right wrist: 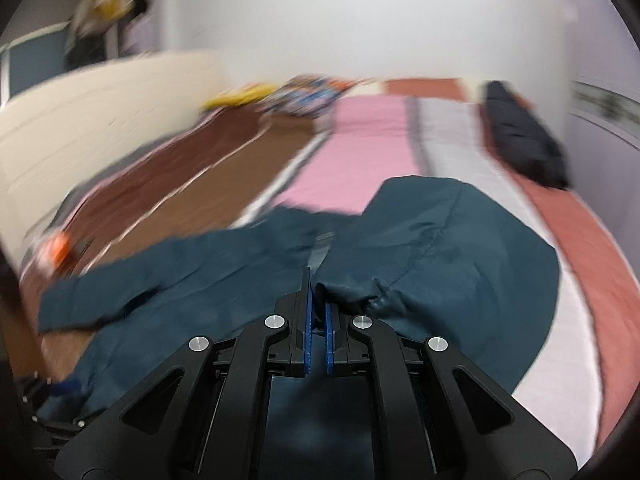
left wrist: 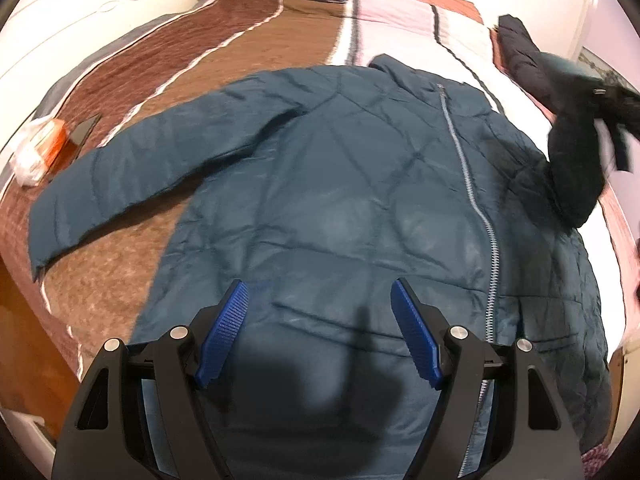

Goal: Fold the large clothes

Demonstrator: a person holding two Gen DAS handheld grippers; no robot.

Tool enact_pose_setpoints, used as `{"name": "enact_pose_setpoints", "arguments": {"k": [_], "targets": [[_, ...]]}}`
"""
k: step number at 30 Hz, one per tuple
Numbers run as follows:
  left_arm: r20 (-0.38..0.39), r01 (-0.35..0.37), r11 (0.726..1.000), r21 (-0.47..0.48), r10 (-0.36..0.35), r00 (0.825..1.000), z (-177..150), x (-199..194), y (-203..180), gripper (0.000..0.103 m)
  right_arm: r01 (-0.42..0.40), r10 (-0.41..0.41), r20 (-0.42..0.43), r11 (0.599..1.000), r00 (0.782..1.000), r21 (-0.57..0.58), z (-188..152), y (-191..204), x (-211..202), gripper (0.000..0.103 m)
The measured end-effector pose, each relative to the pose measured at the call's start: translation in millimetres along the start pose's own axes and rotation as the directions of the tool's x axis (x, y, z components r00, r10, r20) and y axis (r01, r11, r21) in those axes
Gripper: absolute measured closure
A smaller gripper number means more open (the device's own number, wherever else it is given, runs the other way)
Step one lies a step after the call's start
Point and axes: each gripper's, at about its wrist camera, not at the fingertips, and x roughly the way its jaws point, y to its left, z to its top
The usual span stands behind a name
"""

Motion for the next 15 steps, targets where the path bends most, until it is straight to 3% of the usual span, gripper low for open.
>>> {"name": "enact_pose_setpoints", "arguments": {"k": [2, 4, 8, 12, 15], "targets": [[-0.001, -0.01, 1.0, -0.018, 0.01, 1.0, 0.0, 0.1, 9.0, 0.031, -0.071, 0.065, -0.116, 0.996, 0.991, -0.053, -9.8, 27.5, 34.8, 0.088], [-0.002, -0.015, 0.999, -0.032, 0.015, 1.0, 0.0, -0.7, 15.7, 0.031, -0.099, 0.088, -0.214, 0.994, 0.973, -0.041, -21.5, 39.2, 55.8, 0.067], [0.012, -0.027, 0.999, -0.036, 0.027, 1.0, 1.8, -0.5, 25.0, 0.031, -0.168, 0.186, -0.292, 0.982, 0.938, 0.085, -36.1, 28.8, 75.4, 0.064], [0.017, -0.021, 1.0, -0.021, 0.022, 1.0, 7.6, 2.7, 19.7, 0.031, -0.254, 0.297, -0.315, 0.952, 0.901, 0.171, -42.4, 11.9, 65.6, 0.051], [0.036, 0.004, 1.0, 0.006, -0.004, 0.999, 13.1, -1.2, 6.5, 0.031, -0.284, 0.351, -0.323, 0.929, 0.879, 0.238, -57.9, -2.9, 47.8, 0.051]]}}
